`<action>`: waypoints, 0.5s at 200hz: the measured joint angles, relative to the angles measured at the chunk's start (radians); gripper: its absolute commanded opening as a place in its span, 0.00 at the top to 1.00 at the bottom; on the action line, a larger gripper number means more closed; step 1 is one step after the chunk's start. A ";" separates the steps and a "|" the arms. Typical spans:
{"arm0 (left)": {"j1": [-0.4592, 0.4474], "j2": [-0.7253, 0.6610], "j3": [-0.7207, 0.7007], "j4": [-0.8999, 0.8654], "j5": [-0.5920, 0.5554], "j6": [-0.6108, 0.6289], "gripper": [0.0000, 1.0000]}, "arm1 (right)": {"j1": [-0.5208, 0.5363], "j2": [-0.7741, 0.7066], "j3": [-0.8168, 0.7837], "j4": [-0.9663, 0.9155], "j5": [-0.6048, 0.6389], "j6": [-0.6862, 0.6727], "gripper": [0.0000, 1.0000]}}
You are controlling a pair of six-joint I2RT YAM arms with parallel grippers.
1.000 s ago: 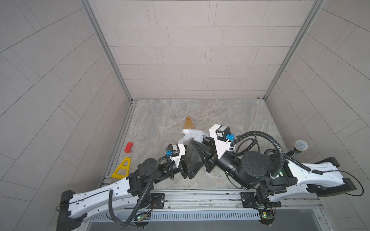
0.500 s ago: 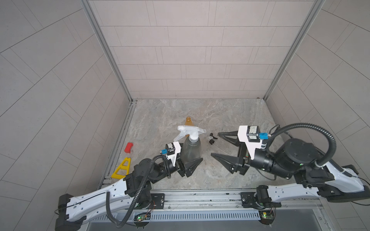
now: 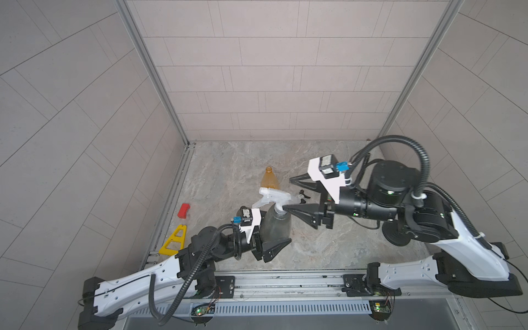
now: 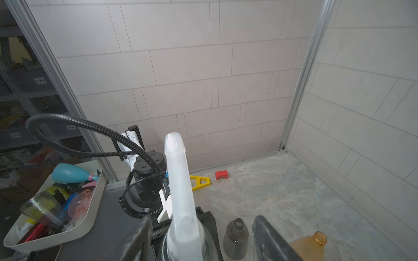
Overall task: Attach spray nozzles to spray bottles
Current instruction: Place the spray bottle at the center of the board.
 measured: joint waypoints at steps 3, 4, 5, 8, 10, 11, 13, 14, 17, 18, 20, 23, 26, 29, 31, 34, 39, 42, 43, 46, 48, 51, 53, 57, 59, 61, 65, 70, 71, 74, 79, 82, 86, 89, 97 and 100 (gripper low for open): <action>0.000 0.000 0.000 -0.002 0.000 0.001 1.00 | 0.000 0.007 0.000 -0.003 -0.002 -0.002 0.36; 0.000 0.000 0.000 -0.002 0.000 0.001 1.00 | 0.000 0.009 0.000 -0.004 -0.003 -0.003 0.37; 0.000 0.000 0.000 -0.003 0.000 0.001 1.00 | -0.001 0.012 0.001 -0.006 -0.005 0.000 0.37; 0.000 0.000 0.000 -0.004 0.000 0.001 1.00 | -0.002 0.018 0.002 -0.010 -0.008 0.000 0.39; 0.000 0.001 0.000 -0.005 -0.001 0.002 1.00 | -0.002 0.023 0.002 -0.011 -0.010 -0.003 0.41; 0.000 0.001 0.000 -0.005 -0.001 0.003 1.00 | -0.002 0.024 0.002 -0.013 -0.010 -0.003 0.42; 0.000 0.001 0.000 -0.005 -0.001 0.003 1.00 | -0.002 0.028 0.003 -0.014 -0.013 0.003 0.43; 0.000 0.002 0.000 -0.006 -0.002 0.003 1.00 | -0.002 0.031 0.004 -0.016 -0.014 0.002 0.44; 0.000 0.003 0.000 -0.007 -0.002 0.004 1.00 | -0.002 0.035 0.005 -0.018 -0.016 -0.002 0.46; 0.000 0.003 0.000 -0.007 -0.002 0.005 1.00 | -0.002 0.036 0.005 -0.019 -0.017 0.000 0.47; 0.000 0.003 0.000 -0.008 -0.003 0.005 1.00 | -0.002 0.038 0.006 -0.020 -0.019 0.006 0.48; 0.000 0.005 0.000 -0.008 -0.003 0.005 1.00 | -0.002 0.042 0.006 -0.021 -0.020 -0.002 0.50; 0.000 0.006 0.000 -0.008 -0.003 0.006 1.00 | -0.002 0.043 0.007 -0.023 -0.023 0.008 0.52; 0.000 0.007 0.000 -0.009 -0.003 0.007 1.00 | -0.002 0.046 0.007 -0.026 -0.024 0.000 0.54; 0.000 0.008 0.000 -0.009 -0.003 0.007 1.00 | -0.002 0.046 0.008 -0.027 -0.024 0.003 0.55; 0.000 0.010 0.000 -0.010 -0.004 0.007 1.00 | -0.002 0.046 0.008 -0.029 -0.026 0.009 0.57; 0.000 0.012 0.000 -0.010 -0.004 0.008 1.00 | -0.002 0.046 0.009 -0.031 -0.028 0.012 0.59; 0.000 0.013 0.000 -0.011 -0.005 0.008 1.00 | -0.002 0.046 0.010 -0.032 -0.028 0.010 0.60; 0.000 0.014 0.000 -0.011 -0.005 0.008 1.00 | -0.002 0.046 0.010 -0.032 -0.027 0.007 0.60; 0.000 0.015 0.000 -0.012 -0.005 0.008 1.00 | -0.002 0.046 0.010 -0.032 -0.028 0.013 0.61; 0.000 0.016 0.000 -0.013 -0.005 0.008 1.00 | -0.002 0.046 0.011 -0.033 -0.028 0.013 0.62; 0.000 0.016 0.000 -0.014 -0.006 0.008 1.00 | -0.002 0.045 0.013 -0.032 -0.028 0.010 0.62; 0.000 0.017 0.000 -0.014 -0.006 0.008 1.00 | -0.002 0.045 0.013 -0.032 -0.028 0.016 0.63; 0.000 0.018 0.000 -0.015 -0.007 0.008 1.00 | -0.002 0.044 0.015 -0.032 -0.027 0.014 0.64; 0.000 0.018 0.000 -0.015 -0.007 0.008 1.00 | -0.002 0.044 0.016 -0.031 -0.028 0.016 0.65; 0.000 0.018 0.000 -0.016 -0.008 0.008 1.00 | -0.002 0.044 0.016 -0.031 -0.027 0.017 0.66; 0.000 0.019 0.000 -0.017 -0.008 0.009 1.00 | -0.002 0.043 0.017 -0.031 -0.027 0.016 0.68; 0.000 0.019 0.000 -0.018 -0.011 0.009 1.00 | -0.002 0.042 0.017 -0.031 -0.026 0.014 0.70; 0.000 0.019 0.000 -0.018 -0.011 0.009 1.00 | -0.002 0.041 0.017 -0.031 -0.026 0.015 0.70; 0.000 0.019 0.000 -0.019 -0.012 0.010 1.00 | -0.002 0.040 0.017 -0.031 -0.025 0.020 0.72; 0.000 0.019 0.000 -0.019 -0.015 0.011 1.00 | -0.002 0.039 0.018 -0.031 -0.024 0.023 0.74; 0.000 0.019 0.000 -0.019 -0.015 0.011 1.00 | -0.002 0.038 0.018 -0.031 -0.022 0.019 0.76; 0.000 0.020 0.000 -0.019 -0.015 0.011 1.00 | -0.002 0.038 0.018 -0.031 -0.023 0.021 0.77; 0.000 0.020 0.000 -0.020 -0.014 0.010 1.00 | -0.002 0.037 0.018 -0.032 -0.023 0.017 0.79; 0.000 0.021 0.000 -0.020 -0.012 0.009 1.00 | -0.002 0.034 0.018 -0.033 -0.026 0.017 0.82; 0.000 0.022 0.000 -0.019 -0.010 0.008 1.00 | -0.002 0.034 0.019 -0.033 -0.027 0.020 0.84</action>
